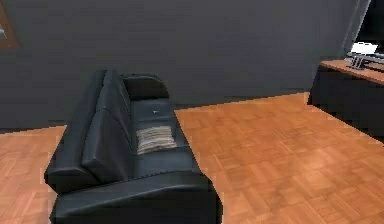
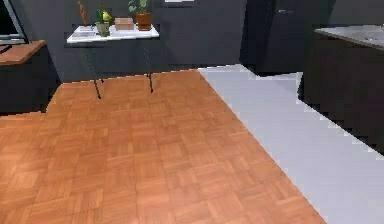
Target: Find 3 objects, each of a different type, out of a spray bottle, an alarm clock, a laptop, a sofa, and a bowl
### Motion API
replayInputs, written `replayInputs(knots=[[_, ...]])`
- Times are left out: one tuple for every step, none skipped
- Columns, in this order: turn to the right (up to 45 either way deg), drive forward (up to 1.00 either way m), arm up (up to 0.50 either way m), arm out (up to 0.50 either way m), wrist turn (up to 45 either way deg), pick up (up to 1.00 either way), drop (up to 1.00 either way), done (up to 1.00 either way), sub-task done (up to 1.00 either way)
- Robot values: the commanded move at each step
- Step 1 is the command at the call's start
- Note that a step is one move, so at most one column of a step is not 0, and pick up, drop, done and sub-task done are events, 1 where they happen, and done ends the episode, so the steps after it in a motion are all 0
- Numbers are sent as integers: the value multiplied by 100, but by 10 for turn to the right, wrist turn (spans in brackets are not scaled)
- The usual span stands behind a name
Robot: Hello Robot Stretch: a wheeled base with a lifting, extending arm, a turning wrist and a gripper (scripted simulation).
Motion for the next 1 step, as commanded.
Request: replayInputs(knots=[[-150, 0, 0, 0, 0, 0, 0, 0, 0]])
